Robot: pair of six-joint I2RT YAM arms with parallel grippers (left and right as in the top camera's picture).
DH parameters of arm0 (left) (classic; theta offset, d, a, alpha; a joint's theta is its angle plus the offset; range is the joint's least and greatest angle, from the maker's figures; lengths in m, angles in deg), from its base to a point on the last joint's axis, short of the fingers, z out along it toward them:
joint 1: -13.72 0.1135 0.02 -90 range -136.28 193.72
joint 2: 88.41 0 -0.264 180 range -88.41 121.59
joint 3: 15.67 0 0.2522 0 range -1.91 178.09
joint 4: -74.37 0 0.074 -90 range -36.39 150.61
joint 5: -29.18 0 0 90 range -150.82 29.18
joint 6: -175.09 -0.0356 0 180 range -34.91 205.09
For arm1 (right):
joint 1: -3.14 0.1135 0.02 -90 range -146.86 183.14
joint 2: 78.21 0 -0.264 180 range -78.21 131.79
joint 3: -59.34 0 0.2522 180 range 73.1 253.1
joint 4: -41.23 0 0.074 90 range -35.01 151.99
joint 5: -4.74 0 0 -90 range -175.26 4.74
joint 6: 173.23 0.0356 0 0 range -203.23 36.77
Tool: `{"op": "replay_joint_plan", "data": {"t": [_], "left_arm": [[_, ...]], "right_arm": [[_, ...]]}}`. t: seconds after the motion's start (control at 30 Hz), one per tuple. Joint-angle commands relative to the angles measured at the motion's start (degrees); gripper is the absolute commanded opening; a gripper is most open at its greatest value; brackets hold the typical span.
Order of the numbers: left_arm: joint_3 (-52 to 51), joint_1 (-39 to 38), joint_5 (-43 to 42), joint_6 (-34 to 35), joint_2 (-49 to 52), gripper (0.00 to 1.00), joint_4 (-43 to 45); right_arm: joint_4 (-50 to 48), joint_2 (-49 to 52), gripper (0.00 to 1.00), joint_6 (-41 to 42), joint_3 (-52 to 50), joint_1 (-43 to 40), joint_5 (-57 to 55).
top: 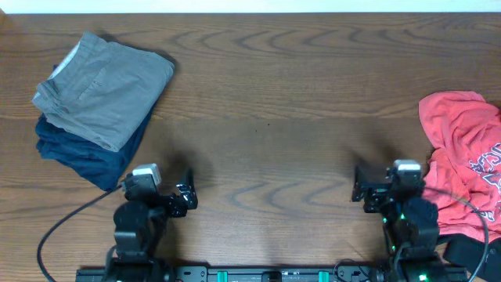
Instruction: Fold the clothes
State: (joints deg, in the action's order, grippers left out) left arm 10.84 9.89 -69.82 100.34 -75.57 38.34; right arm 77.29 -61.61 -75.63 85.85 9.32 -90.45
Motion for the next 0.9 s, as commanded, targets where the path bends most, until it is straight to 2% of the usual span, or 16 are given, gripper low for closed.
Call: {"op": "replay_joint_plan", "data": {"t": [0.0,0.17,0.33,0.43,0.6,0.73,0.87], "left_arm": [[8.0,0.3,-1.8,0.5,5.8,0.98,-2.7],[17.0,0.3,-2.2,0.0,16.7,0.98,-9.7],[23.8,0.3,-2.2,-0.2,25.9,0.98,-16.5],[24.9,0.3,-2.2,-0.2,29.4,0.98,-17.2],[24.9,0.3,-2.2,-0.1,33.0,0.98,-17.5],[24.9,0.3,-2.2,-0.1,34.5,0.98,-17.4],[24.9,0.3,-2.2,-0.1,34.8,0.98,-17.4]], "right_arm": [[3.7,6.8,0.99,3.1,7.4,-0.8,-8.3],[8.6,20.4,0.99,3.1,15.1,-2.6,-7.9],[10.3,31.9,0.99,2.1,21.7,-3.2,-2.4],[9.5,35.3,0.99,2.7,22.9,-3.3,-7.8],[9.9,41.9,0.99,13.7,22.9,-6.9,-23.8],[10.0,48.0,0.98,18.5,22.9,-12.4,-26.0],[7.3,54.4,0.95,19.2,22.9,-16.5,-25.9]]}}
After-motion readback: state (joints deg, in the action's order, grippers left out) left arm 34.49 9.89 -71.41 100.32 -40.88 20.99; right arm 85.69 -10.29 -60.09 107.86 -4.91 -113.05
